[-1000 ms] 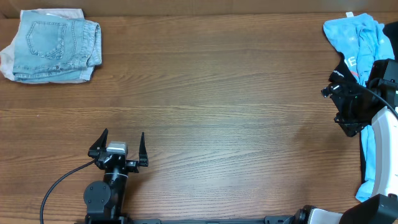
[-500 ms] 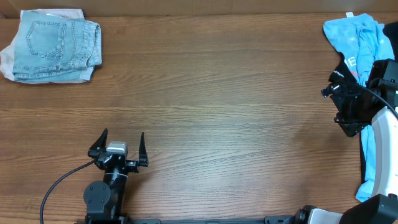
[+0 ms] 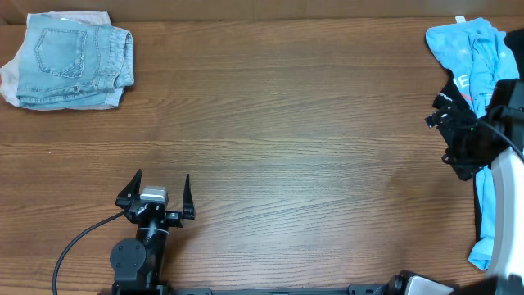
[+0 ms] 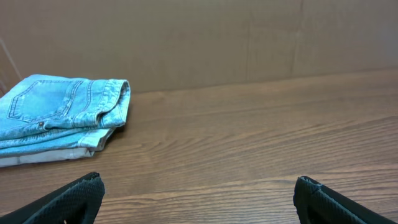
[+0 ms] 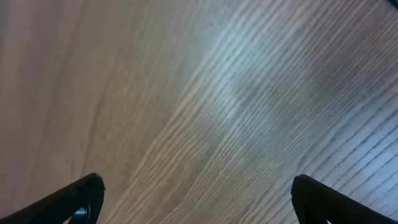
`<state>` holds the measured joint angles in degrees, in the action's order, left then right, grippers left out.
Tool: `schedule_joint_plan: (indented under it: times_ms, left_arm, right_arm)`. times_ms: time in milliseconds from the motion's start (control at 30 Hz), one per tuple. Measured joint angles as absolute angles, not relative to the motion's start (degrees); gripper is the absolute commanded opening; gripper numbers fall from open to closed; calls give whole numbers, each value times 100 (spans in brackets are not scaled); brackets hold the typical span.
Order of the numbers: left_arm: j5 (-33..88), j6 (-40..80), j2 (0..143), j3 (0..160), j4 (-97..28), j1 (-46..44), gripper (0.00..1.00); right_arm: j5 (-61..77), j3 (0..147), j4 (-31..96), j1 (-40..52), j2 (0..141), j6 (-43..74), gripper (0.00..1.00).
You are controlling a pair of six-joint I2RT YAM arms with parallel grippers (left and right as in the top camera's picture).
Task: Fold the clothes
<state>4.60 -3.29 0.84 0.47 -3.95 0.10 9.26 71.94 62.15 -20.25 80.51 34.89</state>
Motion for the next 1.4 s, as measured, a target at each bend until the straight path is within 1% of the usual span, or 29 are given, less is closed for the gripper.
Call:
schedule_joint_plan:
  times_ms: [200, 333, 433, 500, 600, 667, 833, 1033, 1200, 1400]
  left_arm:
    - [462, -329, 86, 47, -395, 12, 100]
    - [460, -329, 84, 47, -395, 10, 100]
    - [460, -329, 84, 47, -392, 10, 100]
    - [460, -329, 84, 47, -392, 10, 100]
    - [458, -329, 84, 47, -395, 10, 100]
    - [458, -329, 84, 47, -395, 10, 100]
    - [443, -329, 84, 47, -395, 10, 100]
    - [443, -329, 84, 47, -397, 12, 100]
    - [443, -329, 84, 47, -397, 10, 100]
    - [443, -329, 84, 47, -397, 10, 100]
  right_arm:
    - [902, 7194, 6226, -1970, 7078, 3481, 100]
    - [749, 7194, 6296, -1675, 6460, 3452, 100]
    - [587, 7046, 5730, -1282, 6016, 3450, 100]
    - [436, 6702, 5046, -882, 5579, 3446, 100]
    - [257, 5760, 4176, -370, 4722, 3433, 100]
    - [189, 5157, 3728, -211, 4278, 3433, 100]
    - [-30, 3262, 2596, -71, 3236, 3356, 100]
    - [-16, 1566, 1527, -71, 2274, 2724, 100]
    - [21, 1002, 899, -71, 1605, 2340, 100]
    - [104, 801, 854, -69, 1133, 1852, 100]
